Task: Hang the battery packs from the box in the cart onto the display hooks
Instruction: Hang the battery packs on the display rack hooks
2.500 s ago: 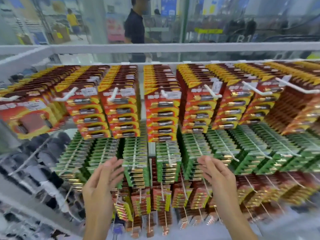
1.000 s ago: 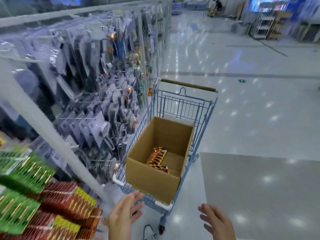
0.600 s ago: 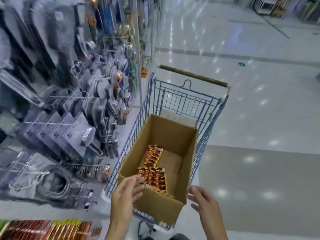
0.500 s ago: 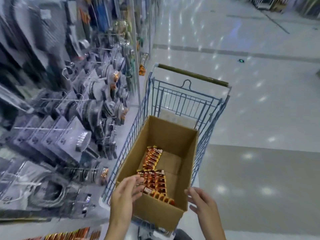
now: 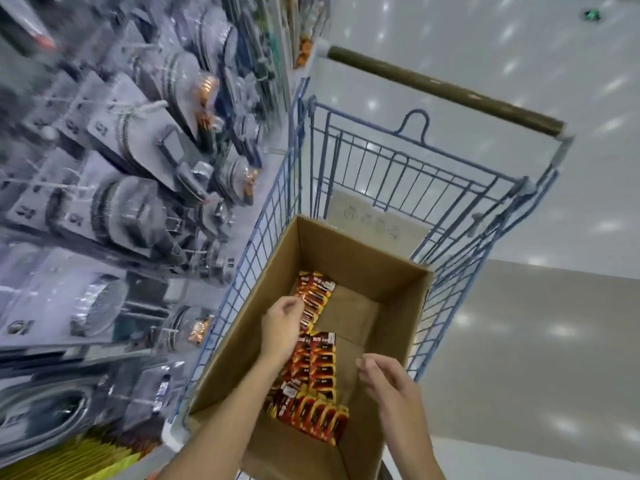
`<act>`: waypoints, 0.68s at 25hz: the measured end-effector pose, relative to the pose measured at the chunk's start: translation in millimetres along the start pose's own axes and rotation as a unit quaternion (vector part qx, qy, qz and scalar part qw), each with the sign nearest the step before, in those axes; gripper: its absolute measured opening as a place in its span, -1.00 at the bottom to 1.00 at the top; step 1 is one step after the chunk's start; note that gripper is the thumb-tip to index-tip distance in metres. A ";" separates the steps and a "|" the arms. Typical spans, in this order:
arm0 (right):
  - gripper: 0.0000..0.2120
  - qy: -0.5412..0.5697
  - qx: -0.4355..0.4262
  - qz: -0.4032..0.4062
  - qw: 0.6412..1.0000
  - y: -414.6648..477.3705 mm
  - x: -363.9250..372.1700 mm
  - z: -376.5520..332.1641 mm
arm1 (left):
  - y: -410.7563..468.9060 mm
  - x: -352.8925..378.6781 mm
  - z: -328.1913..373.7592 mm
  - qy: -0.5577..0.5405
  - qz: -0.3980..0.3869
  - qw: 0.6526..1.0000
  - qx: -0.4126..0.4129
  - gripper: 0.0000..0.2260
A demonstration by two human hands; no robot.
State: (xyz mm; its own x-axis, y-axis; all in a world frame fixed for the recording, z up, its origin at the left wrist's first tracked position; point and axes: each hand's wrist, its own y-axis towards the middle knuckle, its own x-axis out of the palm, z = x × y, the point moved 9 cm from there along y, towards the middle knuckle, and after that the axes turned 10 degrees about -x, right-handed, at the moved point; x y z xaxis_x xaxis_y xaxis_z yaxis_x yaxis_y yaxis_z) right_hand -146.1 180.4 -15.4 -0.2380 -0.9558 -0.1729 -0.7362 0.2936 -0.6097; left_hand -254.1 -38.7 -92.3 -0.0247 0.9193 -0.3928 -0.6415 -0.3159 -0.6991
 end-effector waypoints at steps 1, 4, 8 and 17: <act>-0.85 0.000 0.012 -0.007 1.000 11.4 3.6 0.9 | 26.2 15.1 -3.4 0.036 0.000 0.999 -0.011 -0.77; -0.87 0.015 0.048 -0.028 0.998 43.3 14.9 13.5 | 109.2 60.4 -26.1 0.175 -0.004 0.984 -0.027 -0.68; -0.91 0.013 0.079 -0.038 0.996 69.7 24.4 37.7 | 171.6 105.4 -71.8 0.346 -0.025 0.937 -0.050 -0.58; -0.92 -0.008 0.136 -0.061 0.989 79.6 50.3 88.0 | 185.0 111.4 -104.7 0.287 0.028 0.949 -0.129 -0.55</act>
State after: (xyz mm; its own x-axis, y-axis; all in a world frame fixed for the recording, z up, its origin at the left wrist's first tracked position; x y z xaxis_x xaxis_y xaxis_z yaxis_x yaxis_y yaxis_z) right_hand -160.9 154.1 -140.7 -0.1458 -0.9846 -0.0965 -0.5608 0.1626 -0.8119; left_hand -295.2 -19.2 -328.0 0.4158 0.6437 -0.6425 -0.4407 -0.4754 -0.7615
